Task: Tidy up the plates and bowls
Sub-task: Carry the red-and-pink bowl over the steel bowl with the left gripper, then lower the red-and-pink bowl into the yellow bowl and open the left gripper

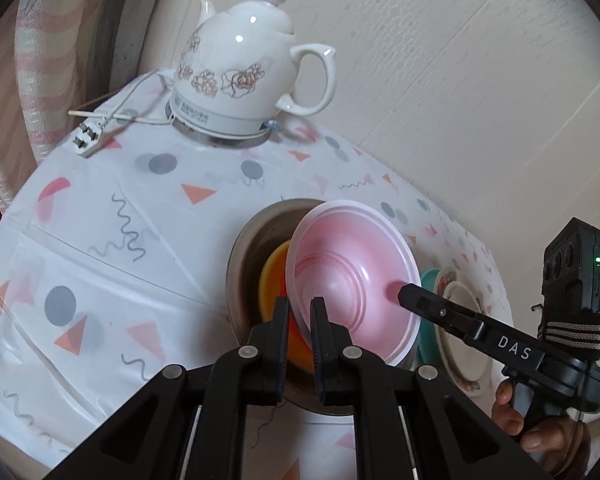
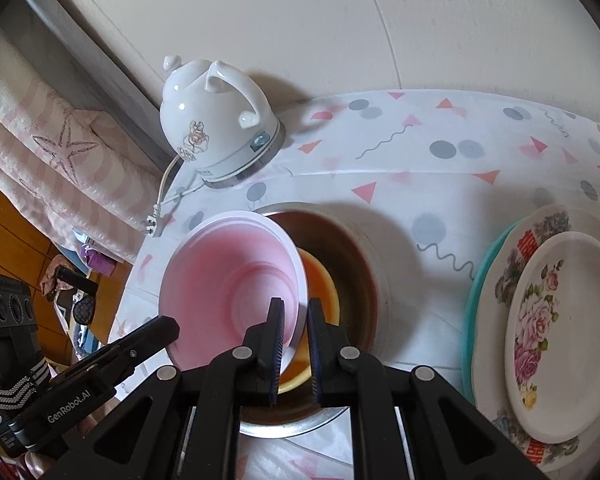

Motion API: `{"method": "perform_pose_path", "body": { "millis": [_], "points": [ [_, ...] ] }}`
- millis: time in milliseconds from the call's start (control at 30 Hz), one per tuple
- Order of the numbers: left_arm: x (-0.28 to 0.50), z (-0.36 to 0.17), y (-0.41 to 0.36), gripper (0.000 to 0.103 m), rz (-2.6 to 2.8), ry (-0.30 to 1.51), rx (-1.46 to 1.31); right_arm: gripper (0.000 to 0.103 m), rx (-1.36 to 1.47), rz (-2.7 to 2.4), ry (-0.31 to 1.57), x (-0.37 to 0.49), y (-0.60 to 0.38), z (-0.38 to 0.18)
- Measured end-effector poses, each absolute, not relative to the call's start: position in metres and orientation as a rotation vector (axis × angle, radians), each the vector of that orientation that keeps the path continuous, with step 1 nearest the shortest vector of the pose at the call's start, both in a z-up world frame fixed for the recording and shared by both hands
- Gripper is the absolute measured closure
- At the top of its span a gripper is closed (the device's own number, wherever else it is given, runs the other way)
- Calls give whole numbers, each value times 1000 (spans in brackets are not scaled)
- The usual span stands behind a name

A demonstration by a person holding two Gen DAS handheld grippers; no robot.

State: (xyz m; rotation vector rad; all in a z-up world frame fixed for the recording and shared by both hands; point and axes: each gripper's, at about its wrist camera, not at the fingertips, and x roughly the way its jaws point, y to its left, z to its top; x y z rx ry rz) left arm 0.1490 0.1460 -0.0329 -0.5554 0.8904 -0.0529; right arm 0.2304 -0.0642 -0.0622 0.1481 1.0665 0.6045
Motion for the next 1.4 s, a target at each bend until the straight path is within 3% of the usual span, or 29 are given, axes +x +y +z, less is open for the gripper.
{"method": "perform_pose_path", "body": {
  "millis": [1400],
  "points": [
    [154,-43,138,91,-13,932,-437,81,102,495,1076,224,-68,-78]
  ]
}}
